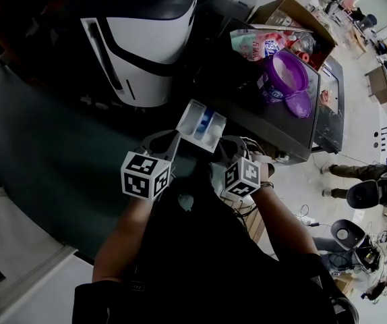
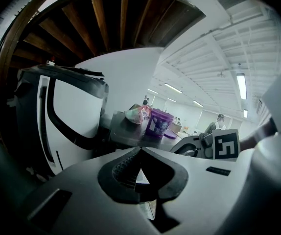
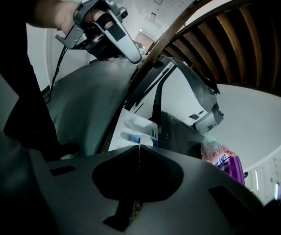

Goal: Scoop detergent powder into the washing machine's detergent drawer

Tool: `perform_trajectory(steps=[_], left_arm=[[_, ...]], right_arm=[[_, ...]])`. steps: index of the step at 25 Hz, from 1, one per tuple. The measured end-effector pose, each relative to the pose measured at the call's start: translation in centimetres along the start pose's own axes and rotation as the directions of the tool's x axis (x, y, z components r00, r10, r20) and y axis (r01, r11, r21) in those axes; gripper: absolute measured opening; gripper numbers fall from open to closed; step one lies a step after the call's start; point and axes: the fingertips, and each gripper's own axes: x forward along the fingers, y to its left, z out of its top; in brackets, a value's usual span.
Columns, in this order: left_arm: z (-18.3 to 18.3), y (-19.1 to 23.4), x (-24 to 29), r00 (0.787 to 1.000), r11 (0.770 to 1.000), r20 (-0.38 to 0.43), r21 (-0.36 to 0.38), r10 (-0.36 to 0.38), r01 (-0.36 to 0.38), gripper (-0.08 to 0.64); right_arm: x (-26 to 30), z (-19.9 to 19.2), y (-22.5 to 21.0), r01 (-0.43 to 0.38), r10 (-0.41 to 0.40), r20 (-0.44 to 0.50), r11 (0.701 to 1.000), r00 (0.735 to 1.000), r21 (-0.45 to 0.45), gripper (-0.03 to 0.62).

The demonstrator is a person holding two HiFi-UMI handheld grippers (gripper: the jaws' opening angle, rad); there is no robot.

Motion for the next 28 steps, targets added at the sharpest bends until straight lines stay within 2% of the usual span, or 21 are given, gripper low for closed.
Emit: perform_trajectory(steps=[9,13,18,24,28], left_arm=[[-0.3,-0.6,-0.7,1.0,1.0,-0.001,0.007,-0.008,0.008,0.006],[-0.7,-0.8,-1.1,1.0,1.0,-0.006,0.008,-0.008,0.008,0.006],[-1.1,-0.8,-1.4,1.0,1.0,-0.01,0.005,-0.004,0.004,0.006],[-1.3,-0.9,-1.6,1.0,1.0,-0.011,0.003,-0.008,0.008,0.006],[-1.4,-0.7,-1.7,1.0,1.0,-0.014,0.002,-0.007,0.007,0.006]], right_arm=[[0.0,-0.1,1.4,0.02,-0.026,-0.033,0.987,0.999,-0.161,0.02],[0.6,-0.4,2.9,-0.034,0.022,-0.066,0.98,0.998,-0.195,0.02],[1.7,-0.6,3.3,-0.009,-0.004,-0.065,0.98,0.998,-0.198,0.02],[2.8,-1.8,4.4,-0.051,0.03,-0.114,0.982,0.993,-0.184,0.02],[2.3,-1.4,3.8,-0.042,0.026,-0.102,0.987,0.994,-0.153,0.02]])
